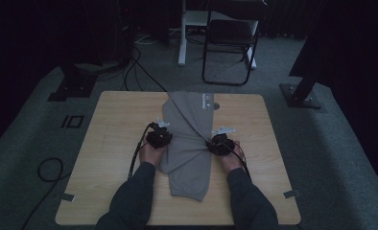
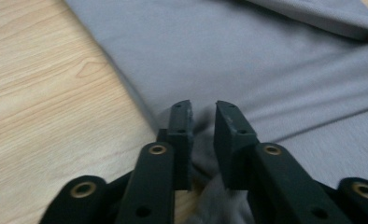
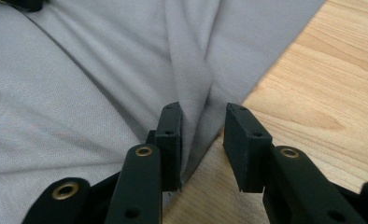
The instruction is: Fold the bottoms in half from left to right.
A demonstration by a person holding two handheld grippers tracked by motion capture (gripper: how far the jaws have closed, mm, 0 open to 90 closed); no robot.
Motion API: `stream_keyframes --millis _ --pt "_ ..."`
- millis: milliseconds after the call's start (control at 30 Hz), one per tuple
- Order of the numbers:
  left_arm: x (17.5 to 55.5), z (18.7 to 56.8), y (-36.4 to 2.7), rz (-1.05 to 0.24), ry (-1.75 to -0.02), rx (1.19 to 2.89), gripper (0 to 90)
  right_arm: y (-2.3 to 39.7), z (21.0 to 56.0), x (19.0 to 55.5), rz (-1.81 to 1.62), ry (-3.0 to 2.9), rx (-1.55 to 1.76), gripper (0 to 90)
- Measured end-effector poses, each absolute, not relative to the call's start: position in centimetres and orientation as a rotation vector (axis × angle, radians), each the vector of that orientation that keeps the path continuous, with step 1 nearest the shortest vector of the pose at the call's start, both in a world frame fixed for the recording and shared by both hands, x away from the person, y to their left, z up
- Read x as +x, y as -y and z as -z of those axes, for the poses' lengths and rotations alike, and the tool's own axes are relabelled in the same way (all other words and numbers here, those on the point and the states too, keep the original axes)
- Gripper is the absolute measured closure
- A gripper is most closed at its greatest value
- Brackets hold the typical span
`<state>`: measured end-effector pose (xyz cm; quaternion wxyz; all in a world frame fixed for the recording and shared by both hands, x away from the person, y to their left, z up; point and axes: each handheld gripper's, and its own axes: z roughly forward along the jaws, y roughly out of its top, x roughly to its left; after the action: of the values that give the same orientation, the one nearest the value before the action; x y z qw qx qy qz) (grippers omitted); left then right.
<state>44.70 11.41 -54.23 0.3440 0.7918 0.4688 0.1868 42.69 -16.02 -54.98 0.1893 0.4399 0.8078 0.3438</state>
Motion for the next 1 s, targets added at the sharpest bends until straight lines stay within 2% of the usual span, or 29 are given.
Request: stream_keyframes --millis 233,367,533,567,733,1000 --pt "42.4 52.8 -14.2 -0.428 -1.212 1.985 68.6 16.4 55.2 42.5 -0.996 -2.265 1.234 68.2" --pt "41.7 53.6 -14.6 -0.365 -1.208 2.009 60.0 16.3 55.1 42.4 -0.987 -2.265 1.231 68.7" --pt "42.0 54.8 -14.1 -0.340 -1.225 2.030 54.9 16.4 55.2 42.5 -0.997 -2.264 1.234 68.7" --pt "41.9 54.9 -14.0 -0.341 -1.222 2.025 55.8 16.4 55.2 42.5 -0.998 -2.265 1.232 68.7" --pt "40.9 54.2 -13.5 -0.344 -1.178 2.012 81.1 16.4 55.2 42.5 -1.003 -2.266 1.227 68.7" --pt "38.2 52.6 -11.5 -0.335 -1.048 2.017 84.4 16.4 55.2 42.5 -1.000 -2.268 1.226 69.0"
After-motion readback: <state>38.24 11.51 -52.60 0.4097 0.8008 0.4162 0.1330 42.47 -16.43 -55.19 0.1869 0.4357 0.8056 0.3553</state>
